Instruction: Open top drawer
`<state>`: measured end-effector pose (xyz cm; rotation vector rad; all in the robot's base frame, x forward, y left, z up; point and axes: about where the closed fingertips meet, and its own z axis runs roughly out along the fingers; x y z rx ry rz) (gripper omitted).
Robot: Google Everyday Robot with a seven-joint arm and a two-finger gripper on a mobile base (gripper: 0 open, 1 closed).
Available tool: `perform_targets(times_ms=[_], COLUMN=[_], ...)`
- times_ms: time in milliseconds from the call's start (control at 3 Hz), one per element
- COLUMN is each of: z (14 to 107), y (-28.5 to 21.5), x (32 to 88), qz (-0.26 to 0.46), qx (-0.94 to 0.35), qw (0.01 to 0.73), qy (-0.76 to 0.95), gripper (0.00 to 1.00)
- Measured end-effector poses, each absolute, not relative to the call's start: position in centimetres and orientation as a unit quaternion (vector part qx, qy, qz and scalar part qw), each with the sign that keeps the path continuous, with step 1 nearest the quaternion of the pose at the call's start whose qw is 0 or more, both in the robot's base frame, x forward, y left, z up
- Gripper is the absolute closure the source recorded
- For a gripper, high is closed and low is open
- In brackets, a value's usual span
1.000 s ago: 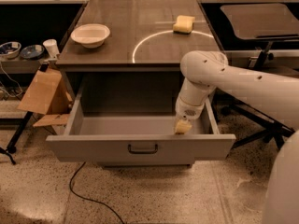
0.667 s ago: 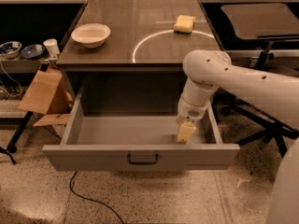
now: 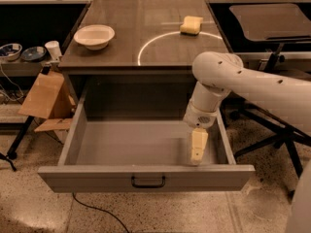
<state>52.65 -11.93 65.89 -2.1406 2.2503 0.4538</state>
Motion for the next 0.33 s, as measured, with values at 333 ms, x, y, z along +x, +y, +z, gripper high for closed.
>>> perform_targets(times_ms=[333], z=[65.89], y=[-11.93], x=[52.65], qz=[0.145], qx=[-0.682], qw=[0.001], qy=[0.717], gripper=[0.0])
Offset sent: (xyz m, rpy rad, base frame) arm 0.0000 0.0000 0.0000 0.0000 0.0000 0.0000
